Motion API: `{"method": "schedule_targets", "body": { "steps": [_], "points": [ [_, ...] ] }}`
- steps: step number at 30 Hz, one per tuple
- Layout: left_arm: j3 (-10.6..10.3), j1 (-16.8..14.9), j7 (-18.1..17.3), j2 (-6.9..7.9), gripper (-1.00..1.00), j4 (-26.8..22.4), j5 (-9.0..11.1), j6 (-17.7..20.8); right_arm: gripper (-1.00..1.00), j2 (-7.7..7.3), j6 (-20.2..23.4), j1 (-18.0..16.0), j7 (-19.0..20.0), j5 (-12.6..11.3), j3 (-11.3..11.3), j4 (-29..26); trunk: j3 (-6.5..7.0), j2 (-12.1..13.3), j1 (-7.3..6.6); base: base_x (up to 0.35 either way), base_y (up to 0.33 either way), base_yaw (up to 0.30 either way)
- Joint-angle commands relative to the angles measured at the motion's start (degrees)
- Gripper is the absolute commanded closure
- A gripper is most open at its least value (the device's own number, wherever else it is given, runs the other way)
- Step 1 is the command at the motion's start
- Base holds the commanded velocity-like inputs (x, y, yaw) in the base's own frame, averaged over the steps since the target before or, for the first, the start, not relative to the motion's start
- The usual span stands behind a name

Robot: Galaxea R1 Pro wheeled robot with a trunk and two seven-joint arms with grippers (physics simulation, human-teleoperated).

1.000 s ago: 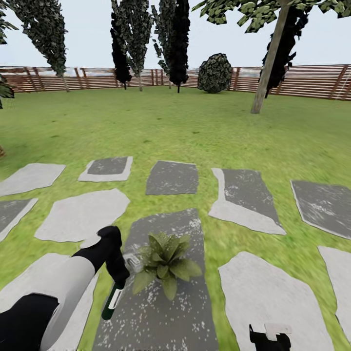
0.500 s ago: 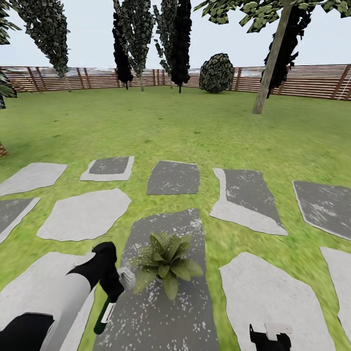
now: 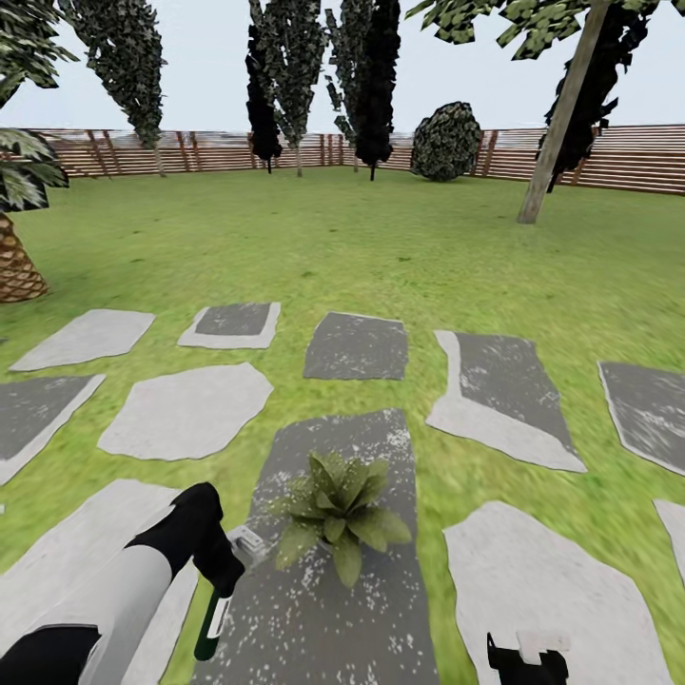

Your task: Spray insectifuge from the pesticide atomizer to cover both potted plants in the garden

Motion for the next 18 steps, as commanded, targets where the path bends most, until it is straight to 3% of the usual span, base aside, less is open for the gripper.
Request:
{"method": "schedule_targets", "body": {
  "steps": [1,9,13,18],
  "points": [
    [-0.06,-0.01,-0.47,0.01,1.00,-0.07,-0.33,0.41,-1.00,0.00,-0.23,-0.06,-0.25,0.61,-0.33,0.10,-0.05,-0.02,0.00,0.145,-0.074,0.027],
    [-0.14,0.77,-0.41,-0.07,1.00,-0.10,-0.32,0.28,-1.00,0.00,-0.26,-0.06,-0.25,0.61,-0.33,0.10,-0.05,-0.02,0.00,0.193,-0.175,0.004],
    [-0.15,1.39,-0.28,-0.15,1.00,-0.18,-0.33,0.26,-1.00,0.00,-0.25,-0.06,-0.25,0.61,-0.33,0.10,-0.05,-0.02,0.00,-0.059,-0.241,0.072],
    [-0.17,1.68,-0.23,-0.22,1.00,-0.05,-0.25,0.15,-1.00,0.00,-0.24,-0.06,-0.25,0.61,-0.33,0.10,-0.05,-0.02,0.00,-0.045,-0.046,0.258]
  ]
}}
